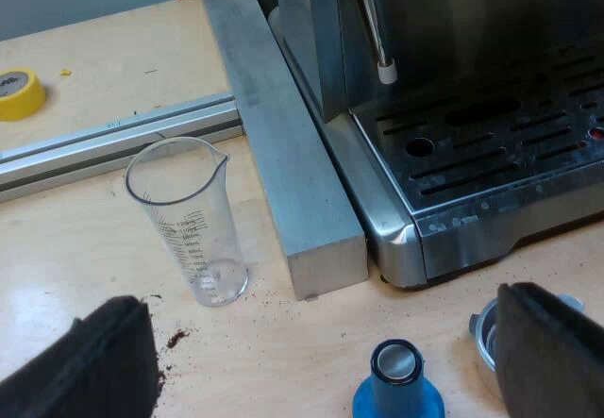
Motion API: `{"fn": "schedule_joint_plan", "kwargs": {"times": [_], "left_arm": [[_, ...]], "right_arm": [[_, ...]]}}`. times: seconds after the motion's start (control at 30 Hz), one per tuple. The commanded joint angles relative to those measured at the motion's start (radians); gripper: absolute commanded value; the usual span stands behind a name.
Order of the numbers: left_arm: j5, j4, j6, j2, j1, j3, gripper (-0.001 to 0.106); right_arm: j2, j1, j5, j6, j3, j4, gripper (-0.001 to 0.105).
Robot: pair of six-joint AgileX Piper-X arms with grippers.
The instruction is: Put the handle in the coffee machine
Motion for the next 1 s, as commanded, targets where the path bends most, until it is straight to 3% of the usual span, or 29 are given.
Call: {"fn": "schedule_joint_plan", "kwargs": {"times": [0.03,0.2,0.33,0.53,1.0], "left_arm": [[-0.007,-0.012,-0.008,-0.137,-0.003,-0.001,0.075],[-0.007,0.013,-0.027,-0.118,-0.003,-0.019,0.073],[-0.007,0.114,-0.027,-0.053,-0.003,-0.086,0.07],[0.094,0.161,-0.033,0.06,-0.006,-0.167,0.07],[0.099,0.161,-0.03,0.173,-0.231,-0.233,0.07]], "right_arm": [[-0.044,0.0,0.0,-0.009,-0.003,-0.003,0.07],[-0.042,0.015,0.0,0.062,-0.006,-0.007,0.07],[-0.018,0.045,0.016,0.054,-0.044,0.018,0.07],[0.095,0.119,0.033,0.051,-0.151,0.032,0.07],[0.467,0.349,0.014,0.021,-0.379,0.214,0.07]]}}
